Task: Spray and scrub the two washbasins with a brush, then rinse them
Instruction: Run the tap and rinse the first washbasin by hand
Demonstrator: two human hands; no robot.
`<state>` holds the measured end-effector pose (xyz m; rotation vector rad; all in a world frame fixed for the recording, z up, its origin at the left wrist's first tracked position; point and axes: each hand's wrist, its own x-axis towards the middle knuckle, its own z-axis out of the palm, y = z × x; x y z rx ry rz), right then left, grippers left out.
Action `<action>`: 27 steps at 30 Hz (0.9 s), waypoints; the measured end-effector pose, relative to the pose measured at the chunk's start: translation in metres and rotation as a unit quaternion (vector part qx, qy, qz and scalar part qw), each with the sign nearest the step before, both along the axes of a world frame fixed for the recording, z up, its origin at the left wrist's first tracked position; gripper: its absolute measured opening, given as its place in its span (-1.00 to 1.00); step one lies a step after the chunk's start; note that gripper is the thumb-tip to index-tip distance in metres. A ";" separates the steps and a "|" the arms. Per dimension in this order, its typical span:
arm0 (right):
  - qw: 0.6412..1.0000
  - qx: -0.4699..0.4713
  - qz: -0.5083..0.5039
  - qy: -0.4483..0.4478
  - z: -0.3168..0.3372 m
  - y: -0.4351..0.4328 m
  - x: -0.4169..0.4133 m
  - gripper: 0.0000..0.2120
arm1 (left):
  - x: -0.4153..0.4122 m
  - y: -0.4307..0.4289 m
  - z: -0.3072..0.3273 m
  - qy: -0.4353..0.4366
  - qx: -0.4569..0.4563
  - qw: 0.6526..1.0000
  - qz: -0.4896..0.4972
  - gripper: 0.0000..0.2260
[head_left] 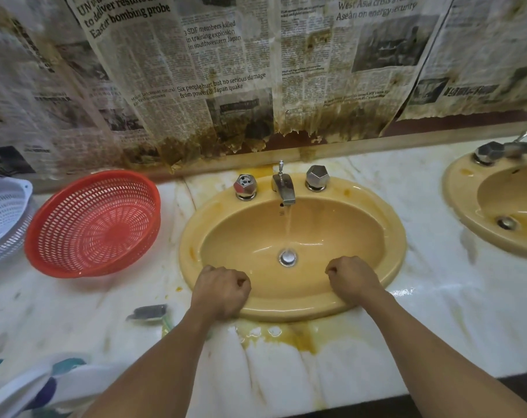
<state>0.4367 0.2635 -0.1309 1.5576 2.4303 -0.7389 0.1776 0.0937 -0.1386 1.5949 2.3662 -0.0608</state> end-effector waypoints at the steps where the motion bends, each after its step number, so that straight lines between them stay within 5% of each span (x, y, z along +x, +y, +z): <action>1: 1.000 -0.006 0.005 0.001 0.000 0.002 0.000 -0.73 | 0.000 0.001 0.000 0.003 -0.007 1.000 0.000 -0.56; 7: 0.998 -0.060 0.015 0.016 -0.006 0.018 -0.006 -0.67 | 0.000 0.011 0.010 0.003 -0.080 0.996 -0.037 -0.54; 10: 0.978 -0.169 -0.057 0.112 -0.014 0.030 -0.024 -0.72 | -0.001 0.015 0.014 -0.010 -0.095 0.995 -0.041 -0.57; 12: 0.897 -0.316 -0.192 0.241 -0.015 0.033 -0.046 -0.77 | -0.002 0.017 0.015 -0.018 -0.103 0.993 -0.045 -0.59; 16: 0.667 -0.509 -0.380 0.389 -0.016 0.046 -0.092 -0.66 | -0.006 0.028 0.014 -0.032 -0.131 0.990 -0.044 -0.64; 19: 0.578 -0.528 -0.456 0.424 -0.019 0.061 -0.118 -0.70 | -0.017 0.050 -0.003 -0.041 -0.159 0.985 -0.058 -0.57; 22: 0.553 -0.516 -0.486 0.439 -0.021 0.071 -0.130 -0.81 | -0.011 0.075 -0.039 -0.046 -0.210 0.965 -0.152 -0.39; 27: 0.576 -0.536 -0.449 0.423 -0.018 0.081 -0.124 -0.77 | 0.006 0.095 -0.085 -0.042 -0.227 0.948 -0.218 -0.32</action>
